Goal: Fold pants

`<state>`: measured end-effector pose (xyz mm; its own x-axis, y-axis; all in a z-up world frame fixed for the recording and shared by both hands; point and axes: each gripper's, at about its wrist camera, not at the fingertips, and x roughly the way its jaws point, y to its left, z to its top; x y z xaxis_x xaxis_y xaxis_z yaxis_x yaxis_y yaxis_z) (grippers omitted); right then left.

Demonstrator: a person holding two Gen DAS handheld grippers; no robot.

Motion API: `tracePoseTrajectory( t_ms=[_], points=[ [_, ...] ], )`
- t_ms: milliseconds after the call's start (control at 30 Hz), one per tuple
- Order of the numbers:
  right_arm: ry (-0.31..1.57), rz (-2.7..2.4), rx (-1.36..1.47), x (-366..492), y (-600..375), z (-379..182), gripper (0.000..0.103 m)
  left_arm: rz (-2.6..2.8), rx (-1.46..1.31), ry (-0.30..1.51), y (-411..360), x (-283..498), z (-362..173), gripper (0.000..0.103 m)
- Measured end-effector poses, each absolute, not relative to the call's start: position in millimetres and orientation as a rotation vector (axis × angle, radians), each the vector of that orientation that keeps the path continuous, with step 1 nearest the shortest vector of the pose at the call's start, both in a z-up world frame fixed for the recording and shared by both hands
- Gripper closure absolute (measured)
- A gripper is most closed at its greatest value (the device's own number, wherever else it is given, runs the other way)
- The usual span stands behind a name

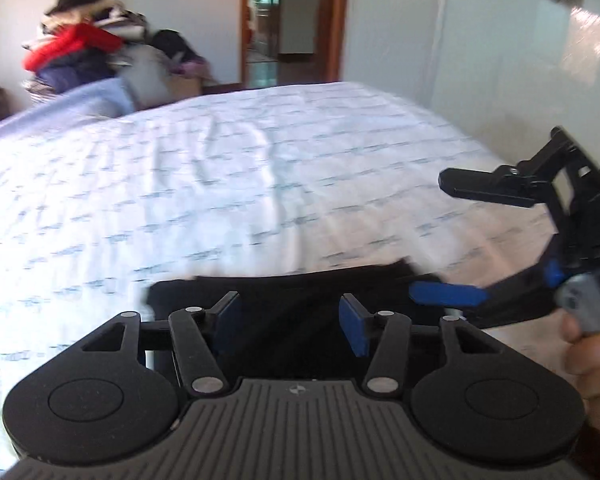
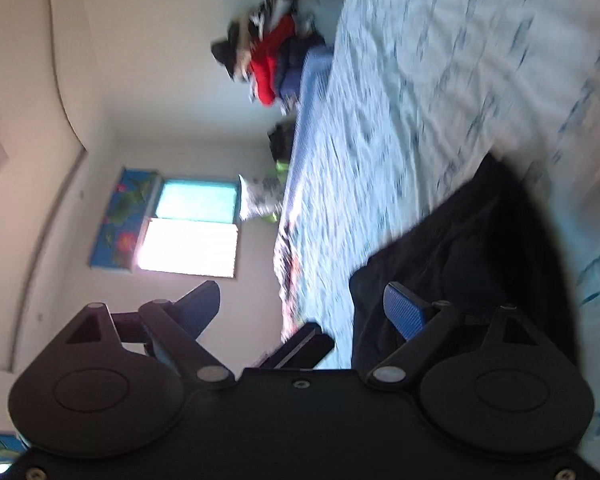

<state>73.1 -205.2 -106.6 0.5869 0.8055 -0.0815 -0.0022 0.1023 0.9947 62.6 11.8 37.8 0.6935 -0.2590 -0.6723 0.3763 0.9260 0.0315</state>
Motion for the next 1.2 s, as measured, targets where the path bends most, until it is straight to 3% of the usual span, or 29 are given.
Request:
tracePoseTrajectory(
  t_ms=[67, 133, 200, 233, 300, 433, 600, 733, 1067, 1200],
  points=[
    [0.838, 0.641, 1.255, 79, -190, -112, 0.013, -0.327, 0.157, 0.746, 19, 64, 26, 0.046],
    [0.889, 0.536, 1.170, 82, -193, -125, 0.035, -0.327, 0.117, 0.768, 29, 62, 16, 0.046],
    [0.874, 0.535, 1.266, 71, -211, -133, 0.031, -0.334, 0.078, 0.773, 38, 54, 10, 0.046],
    [0.847, 0.527, 1.253, 63, -219, -126, 0.024, -0.344, 0.052, 0.779, 43, 50, 7, 0.046],
    [0.812, 0.469, 1.114, 45, -230, -105, 0.020, -0.380, 0.016, 0.788, 48, 43, 6, 0.046],
    [0.861, 0.452, 1.035, 29, -245, -100, 0.021, -0.439, 0.014, 0.780, 47, 35, 2, 0.037],
    [0.974, 0.443, 1.051, 36, -238, -115, 0.030, -0.428, -0.022, 0.795, 51, 38, -6, 0.037],
    [1.029, 0.426, 1.013, 30, -233, -118, 0.030, -0.433, -0.046, 0.792, 54, 33, -7, 0.029],
    [1.074, 0.467, 0.911, 40, -214, -115, 0.026, -0.392, -0.015, 0.837, 42, 39, -15, 0.028],
    [1.072, 0.541, 0.862, 46, -205, -116, 0.047, -0.357, 0.014, 0.848, 35, 38, -18, 0.026]
  ],
)
